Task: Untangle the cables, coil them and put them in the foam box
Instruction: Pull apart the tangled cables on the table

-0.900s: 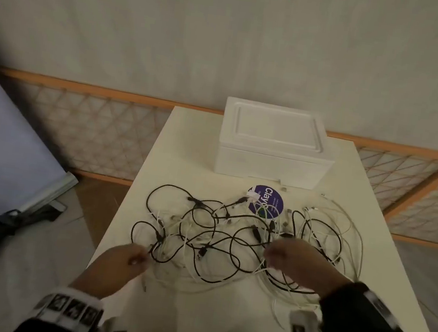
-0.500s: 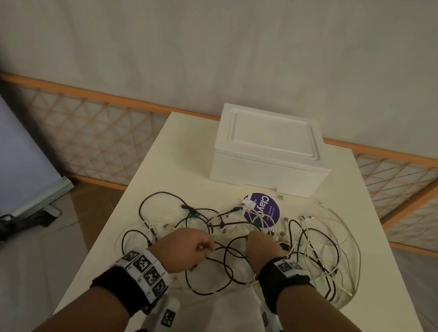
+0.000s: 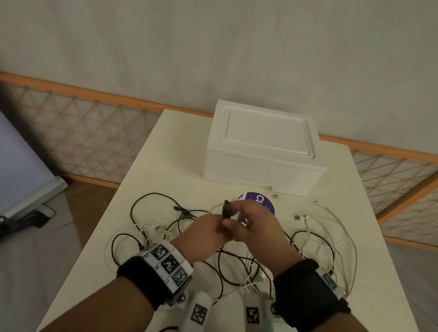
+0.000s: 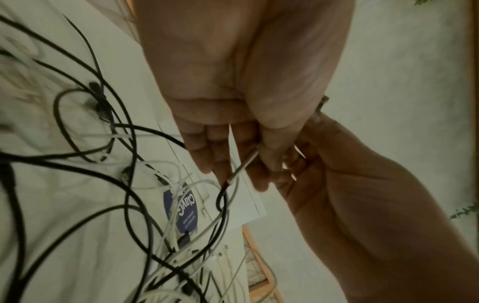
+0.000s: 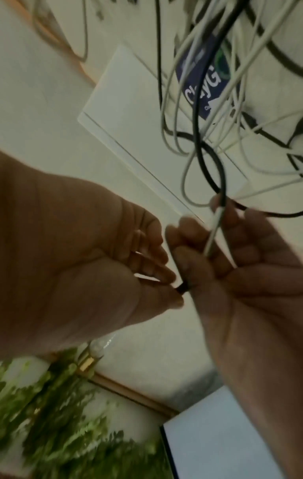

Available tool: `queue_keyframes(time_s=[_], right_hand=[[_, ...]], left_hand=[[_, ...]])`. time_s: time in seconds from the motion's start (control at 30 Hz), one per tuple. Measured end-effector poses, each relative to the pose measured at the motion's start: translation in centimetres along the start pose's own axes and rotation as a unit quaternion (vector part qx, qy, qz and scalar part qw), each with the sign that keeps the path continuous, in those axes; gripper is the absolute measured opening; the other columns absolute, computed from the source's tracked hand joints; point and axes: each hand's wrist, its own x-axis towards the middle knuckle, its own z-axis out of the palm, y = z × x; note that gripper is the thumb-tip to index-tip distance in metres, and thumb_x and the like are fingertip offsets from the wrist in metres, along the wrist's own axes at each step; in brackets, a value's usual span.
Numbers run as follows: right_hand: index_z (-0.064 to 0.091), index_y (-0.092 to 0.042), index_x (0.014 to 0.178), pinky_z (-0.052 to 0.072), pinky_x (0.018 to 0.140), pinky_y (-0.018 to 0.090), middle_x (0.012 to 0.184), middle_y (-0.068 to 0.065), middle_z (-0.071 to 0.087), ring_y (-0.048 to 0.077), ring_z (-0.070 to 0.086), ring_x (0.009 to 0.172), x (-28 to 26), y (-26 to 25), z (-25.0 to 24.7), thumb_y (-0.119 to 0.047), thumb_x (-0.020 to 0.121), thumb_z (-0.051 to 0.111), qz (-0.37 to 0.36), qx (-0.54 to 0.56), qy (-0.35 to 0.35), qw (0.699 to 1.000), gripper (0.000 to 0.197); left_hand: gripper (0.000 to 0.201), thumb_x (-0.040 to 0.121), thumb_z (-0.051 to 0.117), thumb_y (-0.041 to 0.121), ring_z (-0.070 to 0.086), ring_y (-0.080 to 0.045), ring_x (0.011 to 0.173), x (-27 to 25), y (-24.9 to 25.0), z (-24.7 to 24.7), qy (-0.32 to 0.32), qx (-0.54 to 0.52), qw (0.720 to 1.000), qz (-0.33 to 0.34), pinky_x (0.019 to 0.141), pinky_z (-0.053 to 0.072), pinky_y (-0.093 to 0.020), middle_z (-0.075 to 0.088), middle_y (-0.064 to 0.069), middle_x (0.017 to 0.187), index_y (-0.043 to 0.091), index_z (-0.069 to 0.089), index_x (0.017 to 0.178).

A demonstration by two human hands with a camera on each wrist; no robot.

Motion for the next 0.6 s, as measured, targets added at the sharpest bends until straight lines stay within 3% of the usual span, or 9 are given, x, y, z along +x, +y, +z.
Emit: queue_keyframes(time_s=[0.1,0.2,0.23,0.3,0.37,0.4,0.43,0.5,0.6], right_hand=[[0.053,-0.03,0.122,0.048,0.076,0.015,0.104,-0.014,0.058,0.002,0.058,0.086,-0.2,0.8,0.3,-0.023,0.084,0.069,0.036,0.024,-0.013,0.999,0.042],[0.063,-0.02,0.112,0.043,0.079,0.01,0.096,-0.016,0.062,-0.006,0.055,0.084,-1.0,2.6,1.1,-0.017,0.089,0.061,0.021,-0.129,-0.098,0.987,0.023],[0.067,-0.018,0.108,0.041,0.079,0.009,0.097,-0.012,0.065,-0.003,0.056,0.086,-1.2,3.2,1.2,-0.016,0.091,0.057,0.02,-0.172,-0.098,0.98,0.019],[0.07,-0.015,0.103,0.039,0.08,0.01,0.101,-0.003,0.068,0.011,0.06,0.094,-1.3,4.6,0.9,-0.015,0.093,0.055,0.045,-0.206,-0.046,0.977,0.018],[0.071,-0.013,0.101,0.047,0.086,0.025,0.099,0.003,0.068,0.019,0.061,0.094,-1.1,5.4,0.2,-0.019,0.093,0.058,0.06,-0.211,0.012,0.976,0.017],[0.071,-0.013,0.101,0.048,0.087,0.03,0.098,0.003,0.068,0.019,0.06,0.093,-0.9,5.1,-0.2,-0.021,0.093,0.058,0.064,-0.213,0.023,0.975,0.018],[0.071,-0.013,0.103,0.046,0.087,0.028,0.099,0.002,0.068,0.018,0.06,0.094,-0.7,4.5,-0.6,-0.022,0.093,0.058,0.066,-0.214,0.016,0.974,0.019],[0.071,-0.015,0.105,0.04,0.078,0.014,0.095,-0.005,0.068,0.01,0.059,0.089,-0.1,2.2,-1.4,-0.022,0.091,0.06,0.06,-0.198,-0.011,0.978,0.019],[0.073,-0.014,0.093,0.038,0.07,0.005,0.076,-0.016,0.063,-0.006,0.056,0.069,1.4,-1.6,-2.3,-0.01,0.084,0.065,0.024,-0.111,0.021,0.993,0.013]], left_hand=[[0.011,0.089,0.061,0.017,0.07,-0.023,0.091,0.1,0.6,-0.3,0.099,-0.23,0.968,-0.032,0.085,0.056,-0.039,0.074,-0.007,0.092,0.019,0.072,0.088],[0.019,0.097,0.05,0.018,0.071,-0.022,0.082,-0.4,0.8,-2.2,0.139,-0.365,0.92,-0.041,0.074,0.057,-0.03,0.075,-0.006,0.082,0.01,0.067,0.093],[0.021,0.098,0.048,0.019,0.071,-0.02,0.079,-0.8,0.9,-3.1,0.148,-0.383,0.912,-0.027,0.072,0.057,-0.028,0.074,-0.005,0.079,0.008,0.065,0.094],[0.022,0.098,0.045,0.018,0.071,-0.019,0.075,-1.5,0.8,-4.8,0.177,-0.411,0.894,0.001,0.071,0.058,-0.028,0.073,-0.005,0.074,0.007,0.064,0.094],[0.023,0.098,0.045,0.019,0.069,-0.02,0.073,-2.3,0.4,-6.4,0.208,-0.429,0.879,0.025,0.076,0.058,-0.032,0.069,-0.002,0.067,0.007,0.063,0.092],[0.022,0.096,0.047,0.021,0.067,-0.02,0.07,-2.5,0.2,-6.9,0.212,-0.428,0.878,0.032,0.079,0.058,-0.034,0.063,-0.001,0.061,0.006,0.063,0.09],[0.021,0.094,0.049,0.021,0.063,-0.019,0.065,-2.8,0.0,-7.2,0.209,-0.415,0.885,0.032,0.08,0.056,-0.038,0.056,0.001,0.056,0.006,0.063,0.089],[0.019,0.094,0.052,0.019,0.056,-0.016,0.059,-3.0,0.0,-6.9,0.177,-0.341,0.923,0.018,0.084,0.055,-0.043,0.046,0.003,0.054,0.007,0.066,0.087],[0.011,0.091,0.062,0.019,0.065,-0.01,0.071,-2.4,1.0,-5.4,0.104,-0.172,0.98,-0.001,0.09,0.054,-0.042,0.066,0.011,0.075,0.021,0.072,0.09]])
